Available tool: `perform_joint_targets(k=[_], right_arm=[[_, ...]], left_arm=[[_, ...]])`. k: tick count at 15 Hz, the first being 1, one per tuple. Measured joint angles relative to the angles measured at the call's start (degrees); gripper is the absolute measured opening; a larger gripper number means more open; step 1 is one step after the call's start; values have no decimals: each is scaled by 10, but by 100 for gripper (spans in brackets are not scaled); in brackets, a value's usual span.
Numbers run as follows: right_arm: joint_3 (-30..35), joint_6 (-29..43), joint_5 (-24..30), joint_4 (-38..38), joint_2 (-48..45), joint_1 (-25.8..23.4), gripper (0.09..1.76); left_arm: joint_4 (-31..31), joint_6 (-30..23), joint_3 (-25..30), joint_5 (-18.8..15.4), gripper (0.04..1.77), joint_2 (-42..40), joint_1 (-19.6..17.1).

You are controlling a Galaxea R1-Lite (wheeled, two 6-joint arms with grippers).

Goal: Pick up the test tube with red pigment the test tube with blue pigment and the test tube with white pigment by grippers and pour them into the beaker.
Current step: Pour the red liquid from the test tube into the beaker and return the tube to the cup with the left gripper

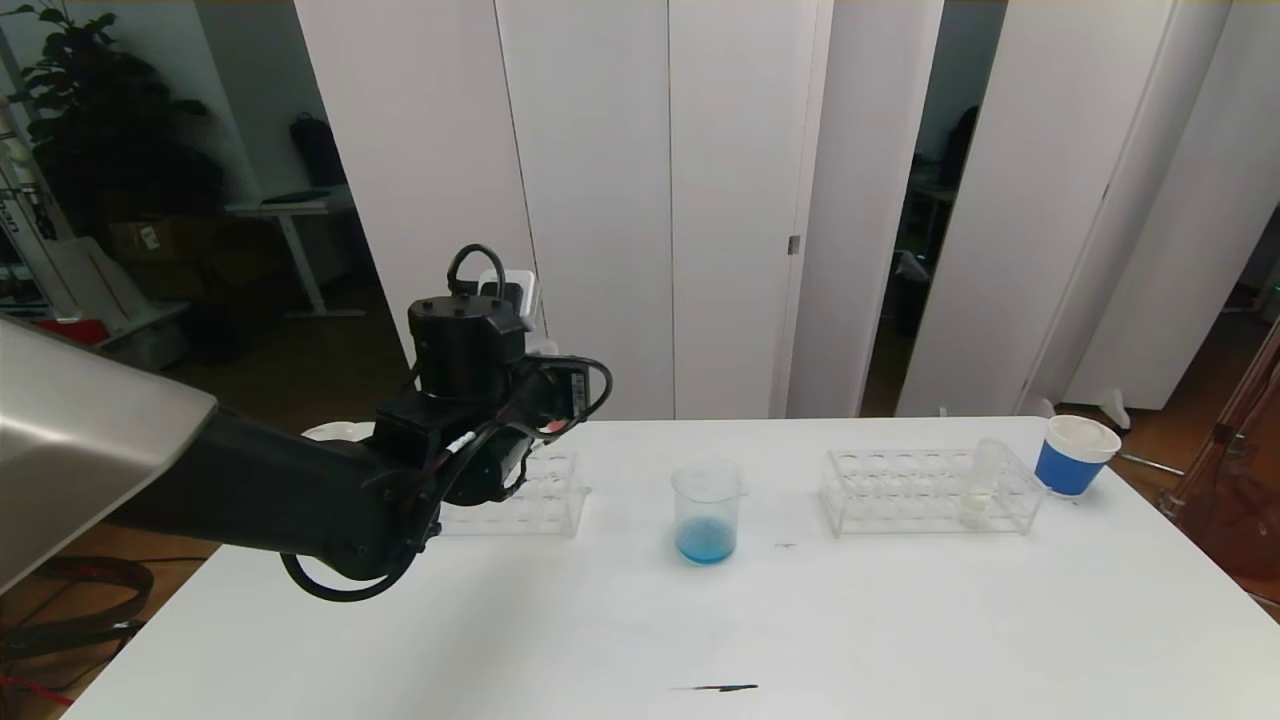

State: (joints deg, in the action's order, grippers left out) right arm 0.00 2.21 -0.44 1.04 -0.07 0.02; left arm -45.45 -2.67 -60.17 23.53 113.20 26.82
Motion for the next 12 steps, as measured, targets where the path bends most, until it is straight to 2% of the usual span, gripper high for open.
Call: perform_joint_targets(k=[2,6,8,12], right_arm=[[0,0,0,0,0,0,175],[0,0,0,0,0,0,175],[0,0,0,0,0,0,175],[0,0,0,0,0,0,175]], left_arm=[[0,17,-32,-11,60,11,18],[-4,79,-80,-71,60,46,49],[-7,116,-91,-111,60,62,53],[-12,150,-118,-174,60,87,51]])
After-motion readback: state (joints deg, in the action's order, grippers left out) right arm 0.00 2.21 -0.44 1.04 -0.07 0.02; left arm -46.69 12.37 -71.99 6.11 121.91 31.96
